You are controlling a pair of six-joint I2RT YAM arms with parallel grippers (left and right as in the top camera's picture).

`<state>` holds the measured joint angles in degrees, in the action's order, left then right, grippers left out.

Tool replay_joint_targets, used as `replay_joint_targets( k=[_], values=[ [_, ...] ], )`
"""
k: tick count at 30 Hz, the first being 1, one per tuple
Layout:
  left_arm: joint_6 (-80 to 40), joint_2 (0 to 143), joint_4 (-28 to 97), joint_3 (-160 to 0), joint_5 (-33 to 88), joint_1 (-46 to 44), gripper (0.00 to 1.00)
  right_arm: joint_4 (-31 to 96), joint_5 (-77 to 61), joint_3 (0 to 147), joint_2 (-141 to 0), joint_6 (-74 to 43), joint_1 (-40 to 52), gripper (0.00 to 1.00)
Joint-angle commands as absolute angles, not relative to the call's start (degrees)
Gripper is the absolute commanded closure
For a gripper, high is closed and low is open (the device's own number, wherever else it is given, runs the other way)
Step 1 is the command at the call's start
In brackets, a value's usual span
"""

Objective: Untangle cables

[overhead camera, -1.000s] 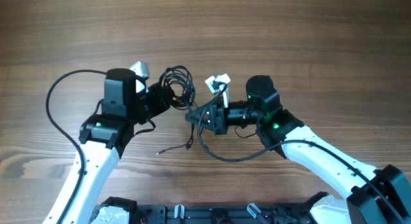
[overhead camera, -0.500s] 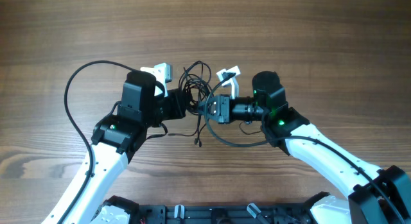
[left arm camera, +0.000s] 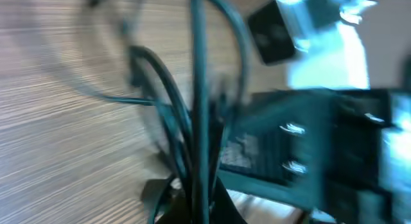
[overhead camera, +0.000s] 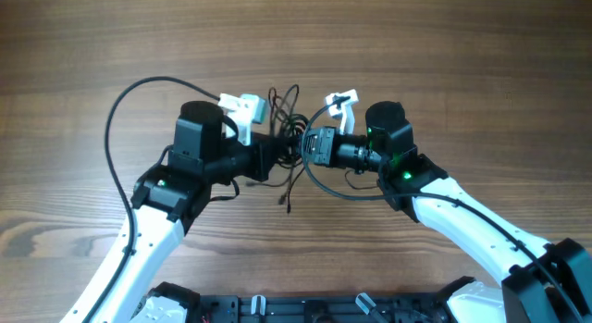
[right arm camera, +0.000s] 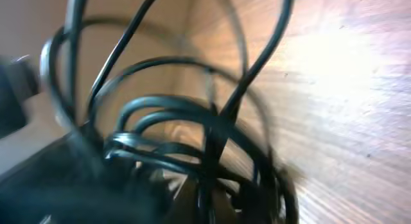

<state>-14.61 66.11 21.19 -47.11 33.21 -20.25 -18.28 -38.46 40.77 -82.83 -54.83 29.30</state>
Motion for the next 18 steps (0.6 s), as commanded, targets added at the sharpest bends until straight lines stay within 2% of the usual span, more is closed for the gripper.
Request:
replay_joint_targets(
  k=[1, 4, 5, 7, 8, 10, 11, 18],
  values=[
    [-10.3, 65.7, 21.0, -47.5, 46.1, -21.9, 0.96, -18.9, -31.2, 41.2, -84.0, -55.5, 29.1, 0.96],
    [-9.2, 65.7, 21.0, -47.5, 46.5, -21.9, 0.96, -18.6, -32.0, 41.2, -84.0, -55.5, 29.1, 0.94],
    [-9.2, 65.7, 21.0, -47.5, 46.4, -21.9, 0.96, -19.0, -33.4, 41.2, -84.0, -55.5, 29.1, 0.90],
    [-9.2, 65.7, 21.2, -47.5, 46.0, -21.6, 0.96, -19.5, -36.1, 41.2, -84.0, -54.9, 29.1, 0.65],
    [-9.2, 65.7, 21.6, -47.5, 45.2, -21.3, 0.96, -19.5, -36.9, 41.2, -84.0, -53.7, 29.1, 0.59],
    [-9.2, 65.7, 22.8, -47.5, 42.1, -20.5, 0.96, -19.0, -38.6, 41.2, -84.0, -51.4, 28.9, 0.24],
    [-9.4, 65.7, 23.8, -47.5, 39.5, -19.6, 0.96, -18.6, -39.1, 41.2, -83.9, -51.2, 28.8, 0.01],
    [-9.4, 65.7, 27.4, -47.5, 28.6, -11.9, 0.96, -11.7, -39.5, 41.2, -81.5, -50.8, 26.9, 0.00]
  ],
)
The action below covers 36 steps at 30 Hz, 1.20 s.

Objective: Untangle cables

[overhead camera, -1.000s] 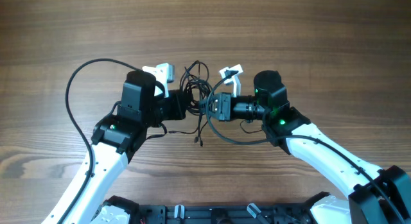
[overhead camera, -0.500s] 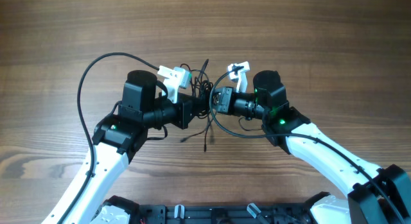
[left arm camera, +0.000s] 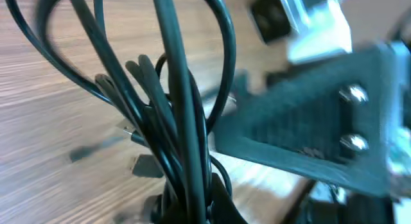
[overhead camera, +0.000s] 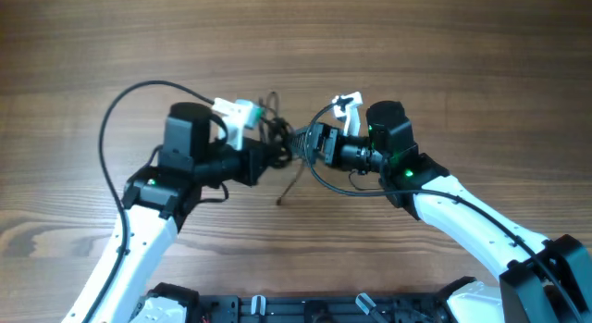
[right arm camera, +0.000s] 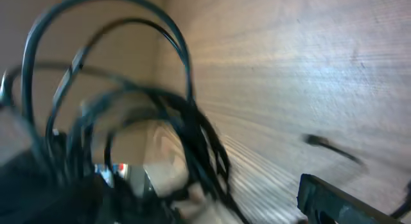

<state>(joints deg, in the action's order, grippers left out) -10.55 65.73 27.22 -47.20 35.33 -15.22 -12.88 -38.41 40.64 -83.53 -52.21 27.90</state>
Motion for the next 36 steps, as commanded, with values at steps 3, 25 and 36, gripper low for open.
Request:
replay_joint_targets(
  k=[3, 25, 36],
  values=[
    [-9.4, 65.7, 30.5, -47.5, 29.0, -9.8, 0.96, -10.2, -39.6, 41.2, -80.0, -46.4, 25.4, 0.00],
    [37.5, 65.7, 44.8, -47.5, 74.1, -9.5, 0.96, -10.1, -69.2, 41.2, -78.3, -11.5, 13.2, 0.00],
    [38.6, 65.7, 44.9, -47.5, 75.6, -11.7, 0.96, -17.6, -58.5, 41.2, -78.5, -21.3, 17.6, 0.00]
  ],
)
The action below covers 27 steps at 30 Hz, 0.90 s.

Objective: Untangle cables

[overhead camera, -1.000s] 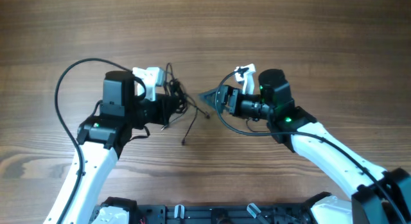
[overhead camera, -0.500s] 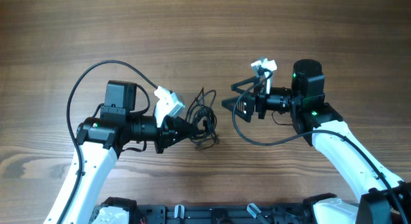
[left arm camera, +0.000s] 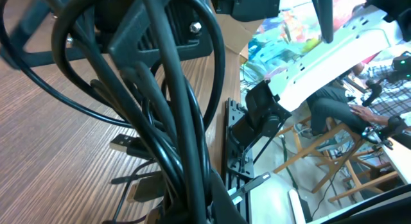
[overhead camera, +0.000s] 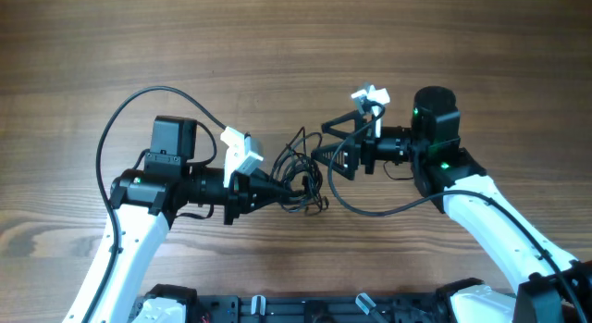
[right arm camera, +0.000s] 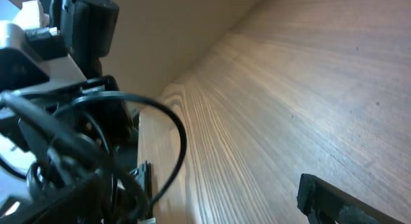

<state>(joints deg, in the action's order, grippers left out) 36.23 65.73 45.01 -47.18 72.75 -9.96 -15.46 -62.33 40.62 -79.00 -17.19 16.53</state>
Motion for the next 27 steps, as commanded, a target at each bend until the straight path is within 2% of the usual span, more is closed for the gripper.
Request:
replay_joint_targets(
  k=[1, 8, 17, 27],
  values=[
    [38.6, 65.7, 44.8, -47.5, 75.6, -12.4, 0.96, -18.4, -57.7, 41.2, -78.5, -22.2, 17.9, 0.00],
    [39.9, 65.7, 44.8, -47.5, 75.6, -15.2, 0.96, -22.3, -57.4, 41.2, -78.7, -22.6, 21.1, 0.00],
    [40.1, 65.7, 44.6, -47.5, 73.0, -13.6, 0.96, -21.0, -57.9, 41.2, -78.7, -22.2, 22.5, 0.00],
    [40.1, 65.7, 45.5, -47.5, 73.0, -11.7, 0.96, -22.7, -70.5, 41.2, -78.7, -17.7, 22.5, 0.00]
  ],
)
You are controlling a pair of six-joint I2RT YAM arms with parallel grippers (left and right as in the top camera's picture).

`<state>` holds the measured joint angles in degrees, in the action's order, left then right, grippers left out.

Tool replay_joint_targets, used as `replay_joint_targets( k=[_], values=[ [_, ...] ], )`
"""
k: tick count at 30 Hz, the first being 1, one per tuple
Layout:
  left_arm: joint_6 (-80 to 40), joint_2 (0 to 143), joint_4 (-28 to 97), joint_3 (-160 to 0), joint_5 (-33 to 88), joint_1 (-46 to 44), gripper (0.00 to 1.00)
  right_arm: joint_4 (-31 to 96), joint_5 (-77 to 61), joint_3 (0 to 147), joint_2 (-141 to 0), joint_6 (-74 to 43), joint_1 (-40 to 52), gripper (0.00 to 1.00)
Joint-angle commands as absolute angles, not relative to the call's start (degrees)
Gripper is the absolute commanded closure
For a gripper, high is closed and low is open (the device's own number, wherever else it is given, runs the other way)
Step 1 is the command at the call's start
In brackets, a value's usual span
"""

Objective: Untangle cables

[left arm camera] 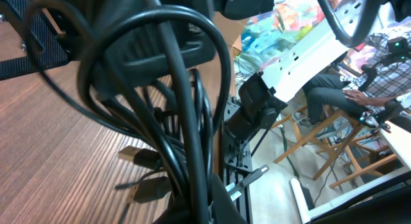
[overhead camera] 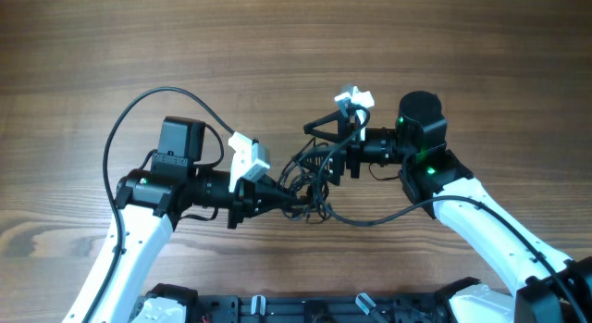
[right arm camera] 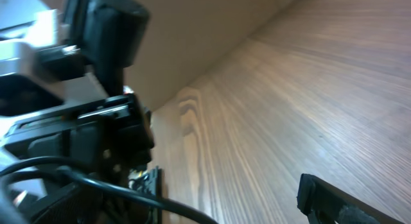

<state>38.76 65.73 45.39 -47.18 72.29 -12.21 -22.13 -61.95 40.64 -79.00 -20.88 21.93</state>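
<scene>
A tangled bundle of black cables [overhead camera: 310,186] hangs at mid table. My left gripper [overhead camera: 282,201] points right and is shut on the bundle's left end. In the left wrist view the cables [left arm camera: 186,121] rise in loops out of the shut left gripper [left arm camera: 192,210], with USB plugs [left arm camera: 144,158] dangling over the wood. My right gripper [overhead camera: 326,155] points left with its jaws spread on either side of the bundle's upper right. In the right wrist view one black cable [right arm camera: 128,193] crosses the right gripper [right arm camera: 192,208], beside one finger [right arm camera: 334,198].
Bare wooden tabletop [overhead camera: 296,45] lies all around. The left arm's own black lead [overhead camera: 120,129] arcs out to the left. Another lead [overhead camera: 370,219] sags under the right arm. A black rail [overhead camera: 296,309] runs along the front edge.
My right gripper has moved left, from clear of the bundle to having its open jaws at the bundle's upper right. The left gripper, still shut on the cables, has shifted slightly right.
Both grippers were pressed together in the tangle at mid table. Then the left one had drawn a little left with the cables. Later the arms stood apart, the left holding the bundle and the right open and free. Now the right is back at the bundle.
</scene>
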Motion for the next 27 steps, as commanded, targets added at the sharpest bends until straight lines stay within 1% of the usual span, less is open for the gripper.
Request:
replay_joint_targets(
  k=[1, 5, 8, 9, 13, 15, 16, 17, 20, 24, 25, 27],
  values=[
    [40.1, 65.7, 45.6, -47.5, 73.0, -11.7, 0.96, -23.0, -71.8, 41.2, -78.7, -17.5, 22.5, 0.00],
    [40.1, 65.7, 45.9, -47.5, 73.8, -11.7, 0.96, -23.1, -72.4, 41.2, -78.7, -16.7, 22.6, 0.00],
    [40.1, 65.7, 45.9, -47.5, 76.8, -11.8, 0.96, -22.9, -70.0, 41.2, -78.7, -16.8, 22.7, 0.00],
    [40.1, 65.7, 45.9, -47.5, 77.3, -11.8, 0.96, -22.2, -67.8, 41.2, -78.7, -17.3, 22.7, 0.00],
    [40.1, 65.7, 45.9, -47.5, 81.6, -11.8, 0.96, -15.2, -48.1, 41.2, -78.7, -21.5, 22.7, 0.01],
    [40.1, 65.7, 45.9, -47.5, 83.5, -12.1, 0.96, -13.6, -42.2, 41.2, -78.7, -21.6, 22.7, 0.06],
    [40.1, 65.7, 45.9, -47.5, 83.9, -12.6, 0.96, -13.4, -39.6, 41.2, -78.7, -22.8, 22.7, 0.12],
    [40.1, 65.7, 45.9, -47.5, 84.0, -13.4, 0.96, -13.2, -37.8, 41.2, -78.7, -23.7, 22.7, 0.15],
    [40.1, 65.7, 45.9, -47.5, 84.0, -15.3, 0.96, -12.8, -34.0, 41.2, -78.8, -24.3, 22.7, 0.16],
    [40.1, 65.7, 45.9, -47.5, 84.0, -16.5, 0.96, -12.3, -34.0, 41.2, -79.0, -23.9, 22.6, 0.15],
    [40.1, 65.7, 45.9, -47.5, 84.0, -16.4, 0.96, -11.9, -33.2, 41.2, -79.0, -23.9, 22.6, 0.18],
    [40.1, 65.7, 45.9, -47.5, 84.7, -16.2, 0.96, -10.4, -29.3, 41.2, -79.0, -24.0, 22.3, 0.33]
  ],
)
